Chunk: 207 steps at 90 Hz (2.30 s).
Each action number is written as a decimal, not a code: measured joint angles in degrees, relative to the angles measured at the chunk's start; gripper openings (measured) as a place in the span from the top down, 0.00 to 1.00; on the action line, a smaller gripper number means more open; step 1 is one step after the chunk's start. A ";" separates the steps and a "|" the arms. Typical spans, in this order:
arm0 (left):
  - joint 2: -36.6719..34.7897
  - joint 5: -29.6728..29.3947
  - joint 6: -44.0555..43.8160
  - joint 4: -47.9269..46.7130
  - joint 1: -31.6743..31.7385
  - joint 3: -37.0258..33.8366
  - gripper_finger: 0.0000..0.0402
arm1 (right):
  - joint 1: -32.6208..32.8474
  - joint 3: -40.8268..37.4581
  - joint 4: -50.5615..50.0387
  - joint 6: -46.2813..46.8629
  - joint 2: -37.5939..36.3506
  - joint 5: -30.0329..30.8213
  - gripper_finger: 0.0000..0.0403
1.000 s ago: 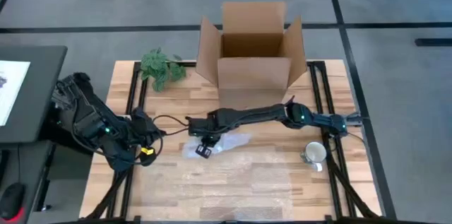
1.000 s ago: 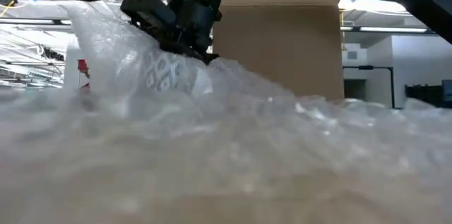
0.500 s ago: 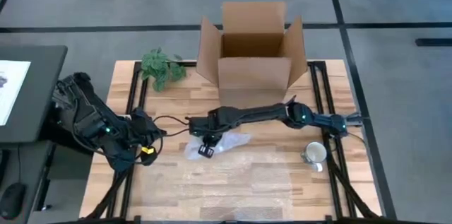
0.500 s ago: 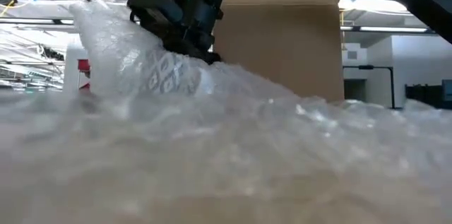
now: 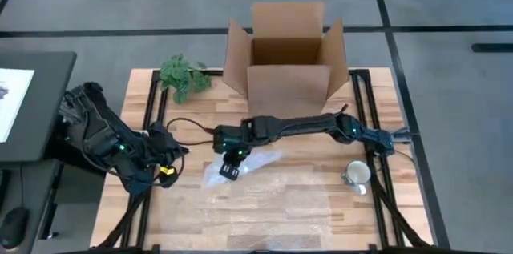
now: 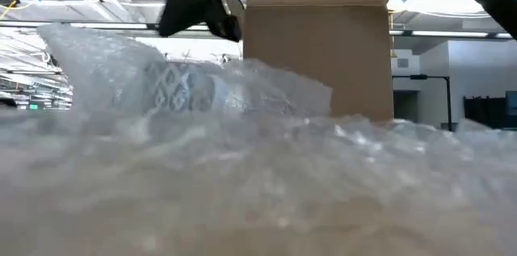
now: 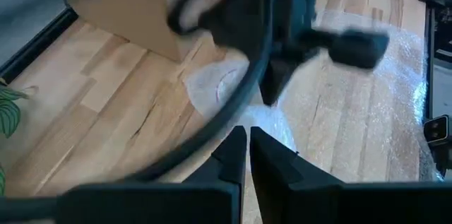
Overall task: Wrap mug
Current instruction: Wrap the white mug with bubble wrap
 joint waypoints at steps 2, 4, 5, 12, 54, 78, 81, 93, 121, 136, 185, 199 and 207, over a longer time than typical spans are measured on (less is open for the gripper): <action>0.02 0.03 -0.03 -0.01 0.00 0.00 1.00 | 0.07 -0.05 0.72 0.00 0.89 0.82 1.00; 0.02 0.04 -0.12 0.00 0.00 0.00 1.00 | 0.05 -0.04 1.69 -0.01 1.61 1.42 1.00; 0.02 0.05 -0.14 0.02 0.00 0.00 1.00 | 0.02 -0.04 2.09 -0.03 1.87 1.66 1.00; 0.02 0.17 -0.20 0.05 0.00 0.00 1.00 | -0.48 -0.13 1.90 -0.39 3.33 3.16 1.00; 0.02 -0.07 -0.82 0.26 0.00 0.01 1.00 | -3.40 0.41 -2.18 -1.73 9.50 2.31 1.00; 0.02 -0.23 -0.84 0.27 0.00 0.01 1.00 | -3.85 0.38 -2.53 -1.99 8.84 2.29 1.00; 0.02 -0.23 -0.83 0.27 0.00 0.00 1.00 | -3.97 0.32 -2.59 -1.99 8.13 1.85 1.00; 0.02 -0.23 -0.82 0.26 0.00 0.00 1.00 | -4.17 -0.06 -3.13 -1.93 5.55 1.48 1.00; 0.02 -0.21 -0.82 0.22 0.00 0.00 1.00 | -4.21 0.10 -6.61 -1.05 -0.78 1.91 1.00; 0.02 -0.21 -0.82 0.20 0.00 0.02 1.00 | -3.90 -0.97 -9.48 -1.51 0.57 1.89 1.00; 0.00 -0.40 -1.02 0.26 0.00 0.00 1.00 | -3.32 -0.36 -7.45 -3.79 7.39 2.25 1.00; 0.02 -1.11 -1.02 0.27 0.00 0.00 1.00 | -3.36 -0.22 -6.93 -3.15 4.84 2.57 1.00; 0.02 -1.13 -1.03 0.28 0.00 0.00 1.00 | -3.45 -0.18 -6.71 -3.05 2.41 2.76 1.00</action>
